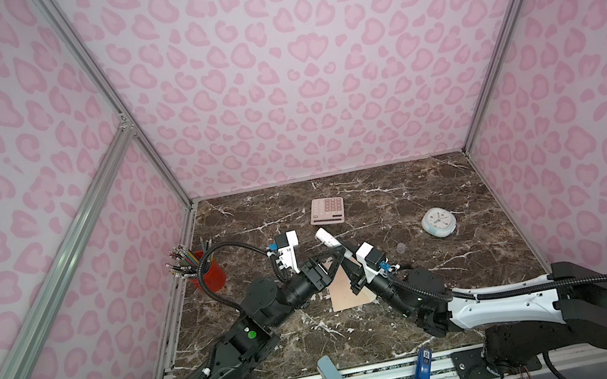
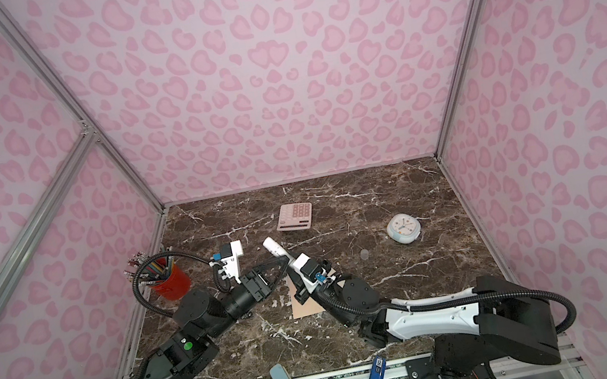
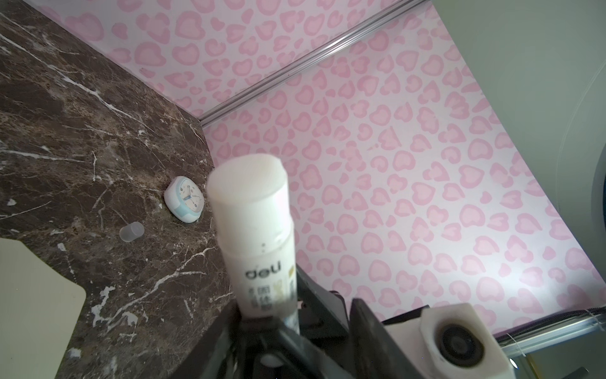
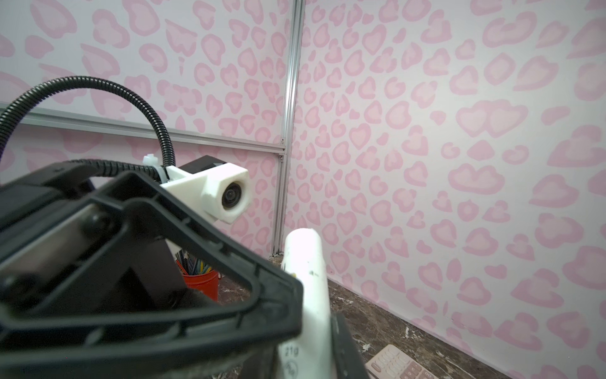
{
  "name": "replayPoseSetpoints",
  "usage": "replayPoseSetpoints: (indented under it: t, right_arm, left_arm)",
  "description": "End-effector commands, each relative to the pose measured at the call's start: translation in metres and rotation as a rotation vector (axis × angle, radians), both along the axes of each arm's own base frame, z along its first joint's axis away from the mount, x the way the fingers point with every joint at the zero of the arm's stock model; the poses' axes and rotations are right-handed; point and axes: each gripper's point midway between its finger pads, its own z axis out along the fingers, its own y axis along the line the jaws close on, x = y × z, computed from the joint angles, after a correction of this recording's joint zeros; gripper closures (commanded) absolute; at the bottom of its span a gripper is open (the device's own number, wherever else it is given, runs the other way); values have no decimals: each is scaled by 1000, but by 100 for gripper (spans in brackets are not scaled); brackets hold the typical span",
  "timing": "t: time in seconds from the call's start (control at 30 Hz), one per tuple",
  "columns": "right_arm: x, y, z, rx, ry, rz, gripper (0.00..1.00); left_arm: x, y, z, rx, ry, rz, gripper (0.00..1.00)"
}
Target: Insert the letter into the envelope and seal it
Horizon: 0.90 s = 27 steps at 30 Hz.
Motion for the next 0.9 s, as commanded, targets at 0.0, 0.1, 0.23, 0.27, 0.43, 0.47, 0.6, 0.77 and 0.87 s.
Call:
replayPoseSetpoints:
  t: [0.0,0.1,0.23,0.27,0.43,0.47,0.6,0.77,0.87]
  right_arm:
    - [-4,5,-15,-54,56,43,88]
    - [-10,4,-16,-62,66,80,88]
    - [-21,4,-16,-77,75,139,89]
    - [-23,4,-17,-85,76,154,89]
    - [-34,3,-18,-103,84,207,89]
    - [-35,3,-19,-104,87,214,89]
    - [-40,4,-19,-110,85,242,88]
    - [-40,1,-20,-107,79,234,86]
    - [-39,1,-21,-103,75,231,85]
  left_arm:
    - [-4,1,14,-15,-50,-14,42]
    - [0,5,16,-16,-51,-1,43]
    - [4,9,17,-12,-49,12,43]
    - [5,11,17,-13,-49,16,43]
    - [9,14,18,-9,-48,28,47]
    - [9,14,18,-10,-49,26,48]
    - [10,10,19,-18,-50,14,56]
    - [9,8,16,-18,-45,1,62]
    - [9,8,14,-18,-40,0,68]
